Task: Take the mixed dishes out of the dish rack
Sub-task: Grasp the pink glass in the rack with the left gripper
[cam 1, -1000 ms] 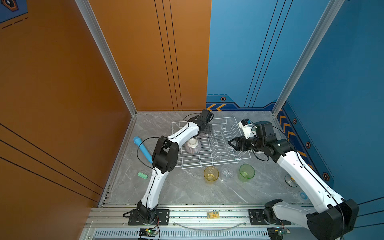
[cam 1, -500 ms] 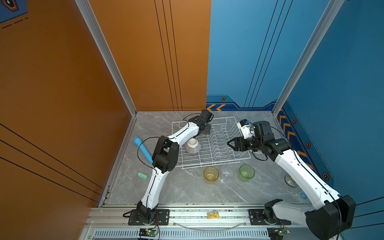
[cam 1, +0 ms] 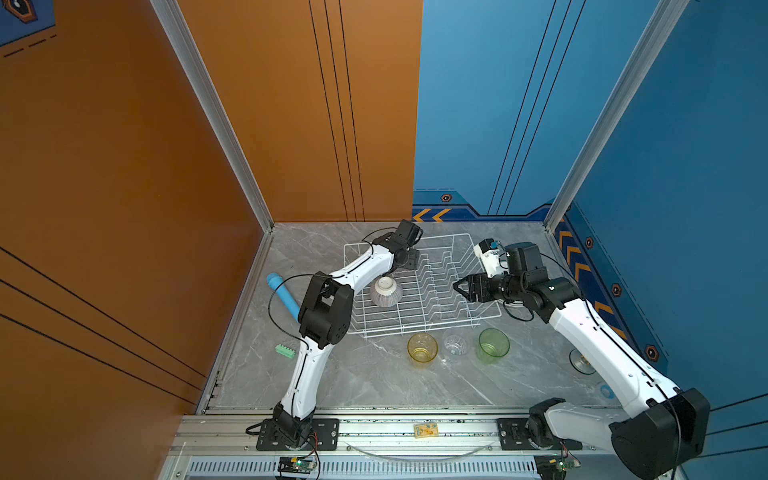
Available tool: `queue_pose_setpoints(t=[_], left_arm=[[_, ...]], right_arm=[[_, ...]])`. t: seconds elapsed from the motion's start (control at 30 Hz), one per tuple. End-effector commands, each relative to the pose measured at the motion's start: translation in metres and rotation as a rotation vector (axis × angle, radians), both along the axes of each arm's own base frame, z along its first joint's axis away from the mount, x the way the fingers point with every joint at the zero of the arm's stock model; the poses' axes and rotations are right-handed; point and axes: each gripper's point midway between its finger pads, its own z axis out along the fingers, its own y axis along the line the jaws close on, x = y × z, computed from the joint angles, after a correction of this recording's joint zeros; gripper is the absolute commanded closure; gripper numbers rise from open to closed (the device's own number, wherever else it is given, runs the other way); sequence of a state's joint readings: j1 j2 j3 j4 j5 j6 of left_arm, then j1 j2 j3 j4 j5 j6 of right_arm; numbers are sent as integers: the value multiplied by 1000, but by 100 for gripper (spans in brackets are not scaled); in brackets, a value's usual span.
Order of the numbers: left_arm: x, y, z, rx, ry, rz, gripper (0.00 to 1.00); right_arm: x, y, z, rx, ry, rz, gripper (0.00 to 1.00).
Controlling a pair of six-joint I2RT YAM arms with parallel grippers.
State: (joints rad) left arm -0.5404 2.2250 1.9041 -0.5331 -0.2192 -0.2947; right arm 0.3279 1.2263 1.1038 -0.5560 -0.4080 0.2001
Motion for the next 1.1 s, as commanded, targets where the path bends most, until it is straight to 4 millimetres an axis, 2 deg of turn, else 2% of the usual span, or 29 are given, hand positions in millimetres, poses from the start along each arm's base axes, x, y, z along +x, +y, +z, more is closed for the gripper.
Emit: queue_pose_setpoints(t=[0.0, 0.3, 0.4, 0.53, 0.63, 0.87, 1.07], left_arm=[[-1, 2, 38, -63, -56, -25, 44], [-16, 8, 64, -130, -58, -50, 44], [-17, 7, 61, -149, -40, -65, 44], [-16, -1, 40, -168, 41, -93, 47], [-20, -4, 39, -156, 44, -99, 47], [-32, 3, 67, -191, 18, -120, 46], [-60, 4, 101, -268, 10, -186, 45]], right_arm=[[1, 2, -3, 36, 18, -2, 27], [1, 11, 0, 153, 36, 22, 27], [2, 9, -2, 156, 42, 9, 27], [2, 11, -3, 176, 46, 1, 27], [2, 12, -5, 189, 55, 2, 27], [3, 20, -2, 294, 70, 29, 27], [-1, 35, 9, 443, 73, 88, 28]])
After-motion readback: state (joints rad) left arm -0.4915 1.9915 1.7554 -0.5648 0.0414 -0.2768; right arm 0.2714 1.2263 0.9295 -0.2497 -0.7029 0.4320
